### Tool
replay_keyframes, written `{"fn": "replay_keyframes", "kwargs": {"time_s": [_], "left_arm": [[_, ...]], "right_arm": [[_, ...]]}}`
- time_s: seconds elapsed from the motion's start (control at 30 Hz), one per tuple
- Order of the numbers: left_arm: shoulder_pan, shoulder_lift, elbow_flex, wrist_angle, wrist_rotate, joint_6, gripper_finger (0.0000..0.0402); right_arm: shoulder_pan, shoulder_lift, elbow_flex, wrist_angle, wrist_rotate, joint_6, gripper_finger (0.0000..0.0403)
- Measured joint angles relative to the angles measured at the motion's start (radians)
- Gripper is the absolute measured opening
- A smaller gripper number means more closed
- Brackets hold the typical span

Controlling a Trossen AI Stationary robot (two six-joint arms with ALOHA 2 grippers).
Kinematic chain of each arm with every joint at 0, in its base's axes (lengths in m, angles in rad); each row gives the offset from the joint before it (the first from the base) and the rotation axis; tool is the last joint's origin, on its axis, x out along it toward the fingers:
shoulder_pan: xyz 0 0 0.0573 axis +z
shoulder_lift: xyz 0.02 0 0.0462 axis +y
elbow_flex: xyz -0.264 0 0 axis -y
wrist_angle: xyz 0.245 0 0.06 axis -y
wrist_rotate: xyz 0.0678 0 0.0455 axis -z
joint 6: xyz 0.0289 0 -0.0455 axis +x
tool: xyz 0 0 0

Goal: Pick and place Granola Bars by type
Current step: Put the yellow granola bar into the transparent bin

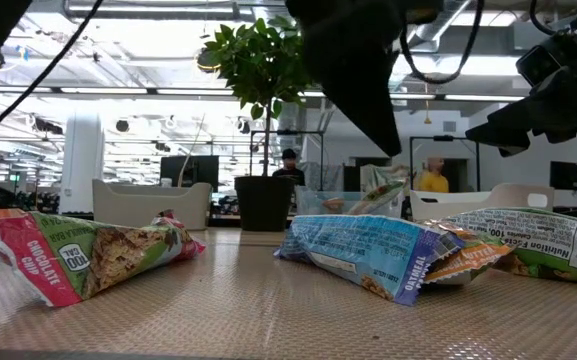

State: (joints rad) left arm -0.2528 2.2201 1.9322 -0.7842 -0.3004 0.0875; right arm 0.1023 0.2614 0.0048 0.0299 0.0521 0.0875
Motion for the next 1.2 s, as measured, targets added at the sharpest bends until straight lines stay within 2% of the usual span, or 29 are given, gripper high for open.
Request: {"fn": "replay_keyframes", "kwargs": {"time_s": [0.1,0.27,0.4,0.5,0.73,1.07,1.2], "left_arm": [[-0.03,-0.031,-0.07,0.066,0.0,-0.028,0.0204],[-0.072,-0.131,-0.286,0.308,0.0,-0.031,0.0204],[-0.117,-0.184,-0.448,0.539,-0.001,0.122,0.0204],[-0.155,-0.2,-0.52,0.657,0.022,0.252,0.0204],[-0.18,-0.194,-0.534,0.738,0.127,0.438,0.0204],[-0.17,-0.19,-0.533,0.795,0.124,0.599,0.0204],[-0.158,-0.124,-0.458,0.761,0.11,0.614,0.0204]], "right_arm": [[0.0,0.0,0.0,0.0,0.0,0.0,0.0219],[0.0,0.0,0.0,0.0,0.0,0.0,0.0219],[0.0,0.0,0.0,0.0,0.0,0.0,0.0219],[0.0,0.0,0.0,0.0,0.0,0.0,0.0219],[0.0,0.0,0.0,0.0,0.0,0.0,0.0219],[0.0,0.0,0.0,0.0,0.0,0.0,0.0219],[0.0,0.0,0.0,0.0,0.0,0.0,0.0219]]}}
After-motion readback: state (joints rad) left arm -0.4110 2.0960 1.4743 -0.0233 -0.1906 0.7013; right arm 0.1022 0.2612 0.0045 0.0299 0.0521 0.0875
